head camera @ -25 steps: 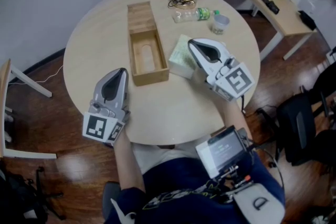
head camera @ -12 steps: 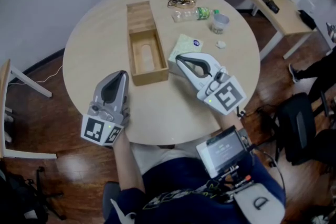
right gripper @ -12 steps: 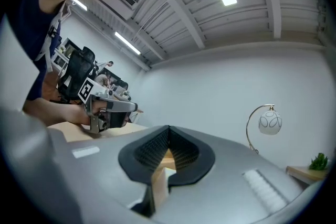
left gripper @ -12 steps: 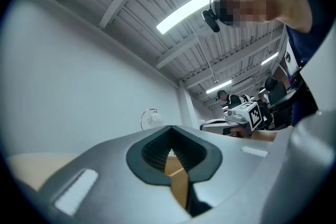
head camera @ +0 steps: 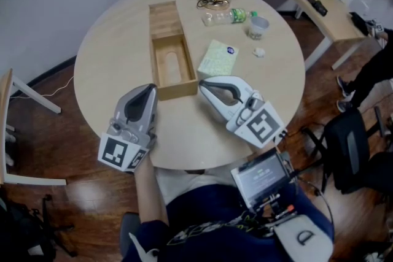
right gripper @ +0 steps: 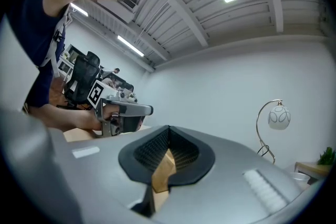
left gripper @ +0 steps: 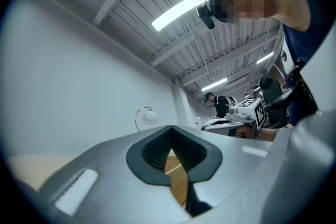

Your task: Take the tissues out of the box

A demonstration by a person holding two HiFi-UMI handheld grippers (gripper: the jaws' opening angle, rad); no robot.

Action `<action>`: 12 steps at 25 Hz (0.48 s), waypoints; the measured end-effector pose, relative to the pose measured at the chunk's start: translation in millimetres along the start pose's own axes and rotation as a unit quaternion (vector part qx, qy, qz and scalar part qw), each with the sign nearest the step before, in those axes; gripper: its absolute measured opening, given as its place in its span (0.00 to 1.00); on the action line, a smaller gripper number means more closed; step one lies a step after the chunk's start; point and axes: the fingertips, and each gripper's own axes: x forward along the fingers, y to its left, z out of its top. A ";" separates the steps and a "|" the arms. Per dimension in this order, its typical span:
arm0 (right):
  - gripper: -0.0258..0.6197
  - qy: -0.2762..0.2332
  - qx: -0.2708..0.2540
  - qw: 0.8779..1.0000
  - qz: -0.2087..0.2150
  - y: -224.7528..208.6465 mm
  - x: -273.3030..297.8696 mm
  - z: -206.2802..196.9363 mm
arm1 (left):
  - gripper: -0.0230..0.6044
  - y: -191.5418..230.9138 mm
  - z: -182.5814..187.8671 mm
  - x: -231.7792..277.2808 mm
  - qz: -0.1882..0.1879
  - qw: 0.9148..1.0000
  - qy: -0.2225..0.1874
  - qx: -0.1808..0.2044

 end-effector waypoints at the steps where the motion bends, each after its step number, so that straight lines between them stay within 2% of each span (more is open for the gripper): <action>1: 0.04 0.002 0.001 1.000 0.000 1.9 -0.7 -0.7 | 0.04 -2.0 -0.6 0.3 -0.003 1.000 0.002 0.004; 4: 0.04 0.001 0.013 1.000 0.001 6.4 -2.5 -1.1 | 0.04 -8.7 0.2 2.4 -0.014 1.000 0.002 0.006; 7: 0.04 -0.006 0.031 0.999 0.011 13.6 -3.5 -1.9 | 0.04 -12.9 3.5 4.7 -0.008 1.000 0.003 0.009; 12: 0.04 -0.007 0.064 0.998 0.023 17.9 -6.7 -4.2 | 0.04 -26.6 6.6 7.5 -0.018 0.999 0.007 0.035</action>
